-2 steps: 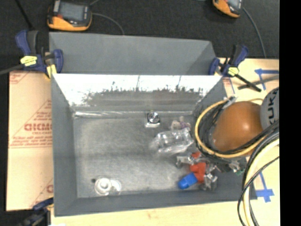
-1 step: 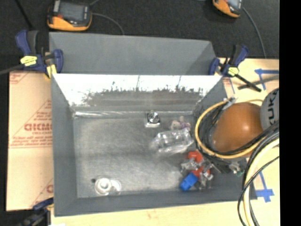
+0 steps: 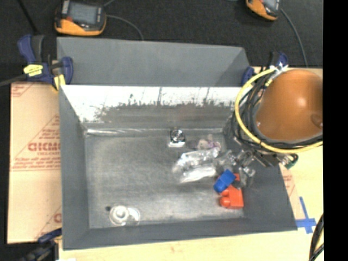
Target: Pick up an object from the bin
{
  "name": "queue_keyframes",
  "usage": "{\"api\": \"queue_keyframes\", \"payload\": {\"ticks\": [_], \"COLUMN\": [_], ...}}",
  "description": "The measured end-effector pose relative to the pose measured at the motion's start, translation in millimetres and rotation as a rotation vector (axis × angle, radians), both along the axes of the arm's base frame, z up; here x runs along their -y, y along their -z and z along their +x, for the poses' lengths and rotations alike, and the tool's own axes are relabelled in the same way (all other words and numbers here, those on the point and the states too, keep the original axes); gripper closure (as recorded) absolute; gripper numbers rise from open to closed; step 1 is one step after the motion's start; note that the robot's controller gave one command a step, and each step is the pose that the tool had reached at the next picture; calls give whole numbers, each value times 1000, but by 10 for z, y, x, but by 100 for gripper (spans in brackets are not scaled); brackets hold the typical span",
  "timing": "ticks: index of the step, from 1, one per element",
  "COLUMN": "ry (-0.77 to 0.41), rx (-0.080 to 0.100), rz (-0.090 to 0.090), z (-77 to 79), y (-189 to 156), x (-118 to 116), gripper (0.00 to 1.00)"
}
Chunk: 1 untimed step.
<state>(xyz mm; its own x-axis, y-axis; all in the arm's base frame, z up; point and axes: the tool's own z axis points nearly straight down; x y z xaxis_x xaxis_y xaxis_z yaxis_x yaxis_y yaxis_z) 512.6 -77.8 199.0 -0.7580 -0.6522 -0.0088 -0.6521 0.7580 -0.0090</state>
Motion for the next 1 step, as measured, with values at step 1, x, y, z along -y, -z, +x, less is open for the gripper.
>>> {"api": "queue_keyframes", "payload": {"ticks": [1], "ry": [28], "rx": [-3], "rz": [-1], "z": [-2], "y": [-496], "x": [148], "gripper": [100]}}
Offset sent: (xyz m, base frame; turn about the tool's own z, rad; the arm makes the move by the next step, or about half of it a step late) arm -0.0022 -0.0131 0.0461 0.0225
